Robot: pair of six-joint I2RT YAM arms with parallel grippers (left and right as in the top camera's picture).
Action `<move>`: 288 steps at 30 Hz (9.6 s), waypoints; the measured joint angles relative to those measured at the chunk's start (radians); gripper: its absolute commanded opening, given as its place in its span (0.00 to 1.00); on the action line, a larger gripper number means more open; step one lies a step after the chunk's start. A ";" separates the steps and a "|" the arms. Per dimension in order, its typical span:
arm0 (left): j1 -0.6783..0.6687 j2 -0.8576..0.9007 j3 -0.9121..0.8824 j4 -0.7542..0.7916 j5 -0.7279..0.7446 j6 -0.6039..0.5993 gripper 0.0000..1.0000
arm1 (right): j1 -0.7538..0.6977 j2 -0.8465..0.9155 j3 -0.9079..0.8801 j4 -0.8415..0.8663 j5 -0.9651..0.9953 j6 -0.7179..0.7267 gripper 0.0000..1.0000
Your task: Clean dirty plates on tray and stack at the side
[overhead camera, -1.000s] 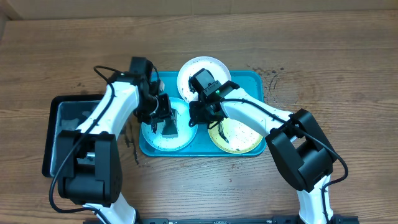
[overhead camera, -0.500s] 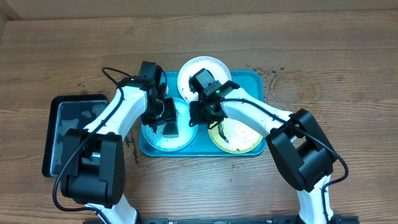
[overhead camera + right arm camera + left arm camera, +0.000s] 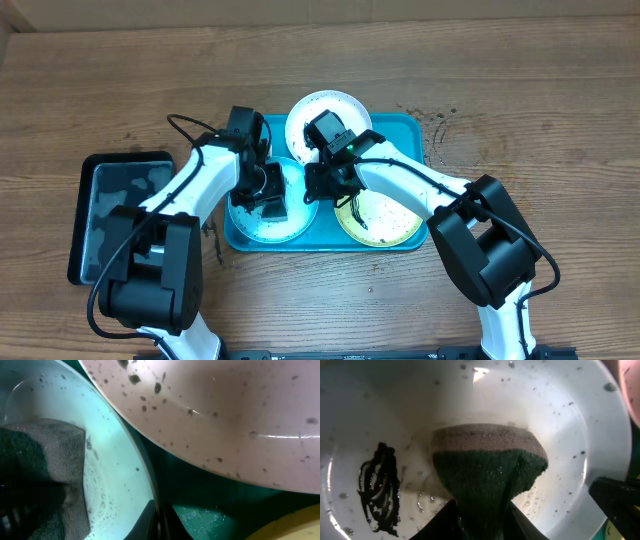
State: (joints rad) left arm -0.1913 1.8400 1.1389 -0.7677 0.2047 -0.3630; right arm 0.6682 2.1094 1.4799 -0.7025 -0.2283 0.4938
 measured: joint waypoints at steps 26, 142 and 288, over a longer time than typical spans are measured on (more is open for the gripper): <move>0.011 0.000 0.079 -0.028 -0.296 -0.009 0.04 | 0.006 0.000 0.000 -0.016 -0.008 0.004 0.04; 0.667 -0.236 0.317 -0.302 -0.237 -0.151 0.04 | -0.893 0.001 0.496 -0.567 -0.043 -0.355 0.04; 0.002 0.232 0.315 -0.155 -0.075 -0.008 0.04 | -0.109 0.188 0.307 -0.240 -0.078 -0.075 0.04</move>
State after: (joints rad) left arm -0.1890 2.0716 1.4536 -0.9230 0.1299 -0.3714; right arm 0.5587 2.2974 1.7870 -0.9428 -0.3061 0.4191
